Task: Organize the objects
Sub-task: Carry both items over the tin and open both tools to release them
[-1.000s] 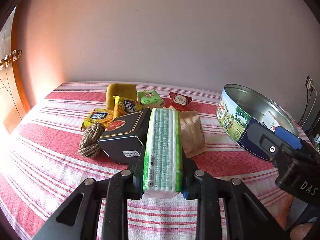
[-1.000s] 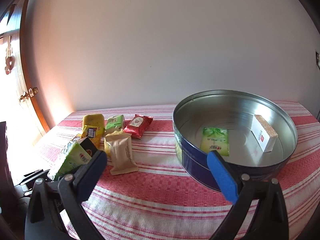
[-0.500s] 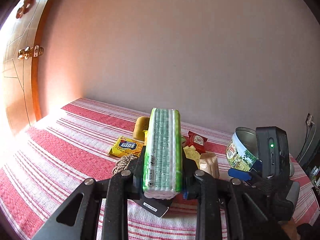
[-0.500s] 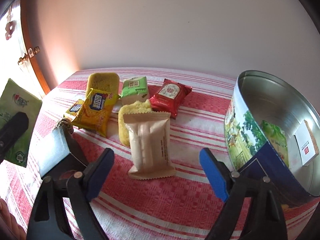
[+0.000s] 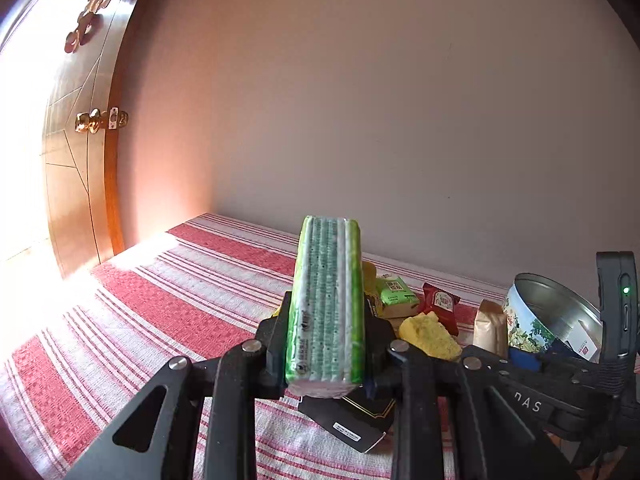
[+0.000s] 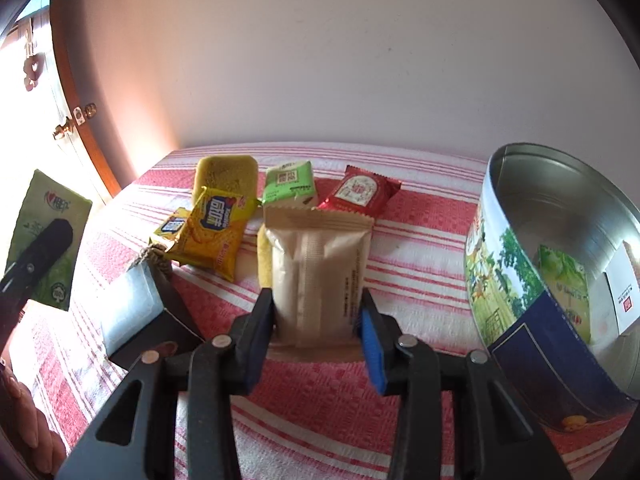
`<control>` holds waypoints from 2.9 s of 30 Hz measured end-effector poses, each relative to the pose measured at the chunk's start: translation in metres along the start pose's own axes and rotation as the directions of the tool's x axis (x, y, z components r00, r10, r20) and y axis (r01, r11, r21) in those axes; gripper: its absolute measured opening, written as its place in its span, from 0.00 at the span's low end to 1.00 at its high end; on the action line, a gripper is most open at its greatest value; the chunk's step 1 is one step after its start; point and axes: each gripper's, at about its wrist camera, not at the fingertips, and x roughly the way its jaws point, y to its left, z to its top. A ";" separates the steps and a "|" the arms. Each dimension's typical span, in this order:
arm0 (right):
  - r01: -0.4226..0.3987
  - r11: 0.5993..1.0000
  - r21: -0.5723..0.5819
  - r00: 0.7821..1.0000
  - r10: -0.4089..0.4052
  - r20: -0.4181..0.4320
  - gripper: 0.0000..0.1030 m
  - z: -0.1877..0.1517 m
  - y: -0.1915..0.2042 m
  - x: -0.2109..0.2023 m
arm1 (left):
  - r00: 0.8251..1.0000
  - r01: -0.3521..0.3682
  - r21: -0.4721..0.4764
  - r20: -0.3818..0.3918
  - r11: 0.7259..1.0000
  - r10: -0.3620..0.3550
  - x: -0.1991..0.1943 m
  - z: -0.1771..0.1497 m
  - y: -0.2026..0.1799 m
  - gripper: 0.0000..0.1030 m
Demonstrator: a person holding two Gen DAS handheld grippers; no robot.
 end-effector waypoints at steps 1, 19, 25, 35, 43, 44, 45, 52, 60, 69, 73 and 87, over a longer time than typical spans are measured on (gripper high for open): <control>-0.005 1.000 0.001 0.999 0.005 0.037 0.40 0.001 0.000 -0.008 | 1.000 -0.007 -0.002 0.001 1.000 0.007 0.001 0.000 0.003 0.28; 0.100 0.993 -0.065 0.961 -0.080 0.266 0.40 -0.001 -0.028 -0.078 | 0.997 0.067 0.059 -0.037 0.996 -0.065 -0.017 -0.008 -0.058 0.28; 0.166 0.986 -0.034 0.949 -0.150 0.278 0.40 -0.005 -0.070 -0.092 | 0.992 0.128 0.117 -0.028 0.985 -0.126 -0.022 -0.007 -0.101 0.28; 0.284 0.959 0.021 0.915 -0.277 0.293 0.40 -0.011 -0.141 -0.118 | 0.971 0.239 0.194 -0.047 0.951 -0.235 -0.019 -0.010 -0.177 0.28; 0.370 0.928 0.051 0.892 -0.370 0.261 0.40 -0.012 -0.186 -0.122 | 0.950 0.312 0.227 -0.079 0.923 -0.302 -0.001 -0.016 -0.229 0.28; 0.373 0.926 0.057 0.891 -0.375 0.256 0.40 -0.012 -0.191 -0.122 | 0.947 0.322 0.226 -0.084 0.919 -0.311 0.001 -0.016 -0.234 0.28; 0.376 0.925 0.063 0.890 -0.379 0.253 0.40 -0.012 -0.195 -0.123 | 0.943 0.333 0.226 -0.089 0.915 -0.321 0.004 -0.016 -0.240 0.28; 0.422 0.904 0.070 0.881 -0.427 0.203 0.40 -0.004 -0.216 -0.106 | 0.933 0.358 0.232 -0.127 0.904 -0.337 0.025 -0.024 -0.270 0.28; 0.430 0.897 0.101 0.886 -0.441 0.142 0.40 -0.001 -0.241 -0.094 | 0.928 0.366 0.245 -0.166 0.898 -0.333 0.042 -0.034 -0.285 0.28; 0.430 0.898 0.096 0.889 -0.440 0.124 0.40 -0.005 -0.247 -0.087 | 0.933 0.348 0.250 -0.184 0.903 -0.309 0.060 -0.040 -0.273 0.28; 0.430 0.898 0.099 0.892 -0.439 0.110 0.40 -0.005 -0.248 -0.083 | 0.935 0.341 0.262 -0.198 0.903 -0.295 0.058 -0.046 -0.276 0.28; 0.417 0.903 0.100 0.888 -0.428 0.164 0.72 -0.006 -0.245 -0.094 | 0.951 0.304 0.263 -0.141 0.916 -0.275 0.051 -0.045 -0.287 0.81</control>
